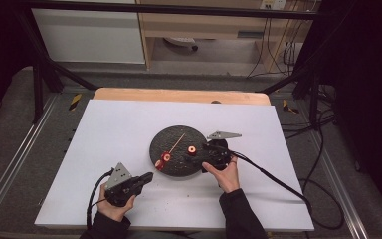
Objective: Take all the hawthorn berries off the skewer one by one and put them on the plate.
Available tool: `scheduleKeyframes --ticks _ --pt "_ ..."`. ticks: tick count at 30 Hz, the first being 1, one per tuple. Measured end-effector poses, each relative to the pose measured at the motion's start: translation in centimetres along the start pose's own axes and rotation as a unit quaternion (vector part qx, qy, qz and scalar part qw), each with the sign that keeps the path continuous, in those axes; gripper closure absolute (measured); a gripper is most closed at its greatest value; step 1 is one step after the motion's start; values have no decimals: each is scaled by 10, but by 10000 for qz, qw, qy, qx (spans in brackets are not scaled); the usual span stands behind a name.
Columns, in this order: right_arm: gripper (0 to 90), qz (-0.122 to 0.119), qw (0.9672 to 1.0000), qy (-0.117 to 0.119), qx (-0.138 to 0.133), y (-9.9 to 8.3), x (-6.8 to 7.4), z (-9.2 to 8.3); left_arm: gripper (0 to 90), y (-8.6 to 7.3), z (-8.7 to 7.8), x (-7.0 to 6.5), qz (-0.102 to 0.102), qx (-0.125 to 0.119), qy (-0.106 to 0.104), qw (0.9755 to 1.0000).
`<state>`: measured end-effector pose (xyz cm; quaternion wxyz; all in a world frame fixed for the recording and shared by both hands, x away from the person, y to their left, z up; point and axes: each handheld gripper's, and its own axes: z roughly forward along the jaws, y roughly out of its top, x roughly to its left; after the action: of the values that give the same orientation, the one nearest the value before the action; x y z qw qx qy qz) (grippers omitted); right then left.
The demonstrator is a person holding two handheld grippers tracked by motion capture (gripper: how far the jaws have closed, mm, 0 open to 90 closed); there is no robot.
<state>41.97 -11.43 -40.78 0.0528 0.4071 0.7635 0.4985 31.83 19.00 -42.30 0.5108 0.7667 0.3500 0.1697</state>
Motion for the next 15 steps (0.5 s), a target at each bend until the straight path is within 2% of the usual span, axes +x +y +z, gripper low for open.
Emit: scheduleKeyframes --ticks 8,10,15 --pt "34 78 9991 288 -304 -4 16 -9 882 0 2 -3 36 16 -28 10000" --pt "34 159 9987 369 -326 -5 20 -8 882 0 2 -4 43 19 -31 10000" --pt "53 123 9986 445 -266 -3 29 -2 883 0 3 -5 61 25 -34 10000"
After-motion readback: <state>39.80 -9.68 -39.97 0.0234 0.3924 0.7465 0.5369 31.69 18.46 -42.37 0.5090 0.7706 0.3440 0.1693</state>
